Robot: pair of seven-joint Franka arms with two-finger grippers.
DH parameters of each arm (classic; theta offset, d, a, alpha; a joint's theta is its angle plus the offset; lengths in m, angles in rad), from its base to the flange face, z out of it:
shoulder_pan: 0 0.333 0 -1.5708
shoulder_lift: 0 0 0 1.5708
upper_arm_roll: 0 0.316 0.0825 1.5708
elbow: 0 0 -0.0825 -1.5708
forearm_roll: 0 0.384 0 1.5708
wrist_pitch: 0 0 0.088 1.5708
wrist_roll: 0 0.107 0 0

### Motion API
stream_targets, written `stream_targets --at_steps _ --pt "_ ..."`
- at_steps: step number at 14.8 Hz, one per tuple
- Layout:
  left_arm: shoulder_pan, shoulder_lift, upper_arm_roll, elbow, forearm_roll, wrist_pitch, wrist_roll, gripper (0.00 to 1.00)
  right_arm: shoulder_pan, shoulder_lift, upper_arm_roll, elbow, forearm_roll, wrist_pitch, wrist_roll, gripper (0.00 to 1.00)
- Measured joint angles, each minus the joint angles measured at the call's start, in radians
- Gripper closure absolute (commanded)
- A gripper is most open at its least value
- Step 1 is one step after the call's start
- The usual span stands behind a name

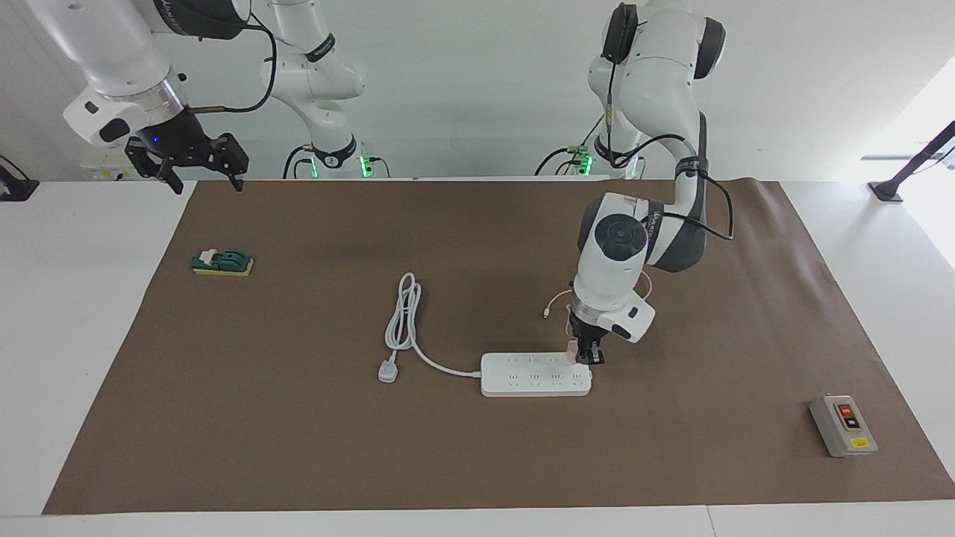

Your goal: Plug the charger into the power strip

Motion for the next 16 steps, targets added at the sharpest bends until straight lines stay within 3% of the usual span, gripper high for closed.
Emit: stream_targets --at_steps 16 --pt "-0.002 0.001 0.001 -0.002 0.012 0.010 0.060 1.00 0.000 0.000 0.000 0.000 0.000 0.000 0.000 0.00"
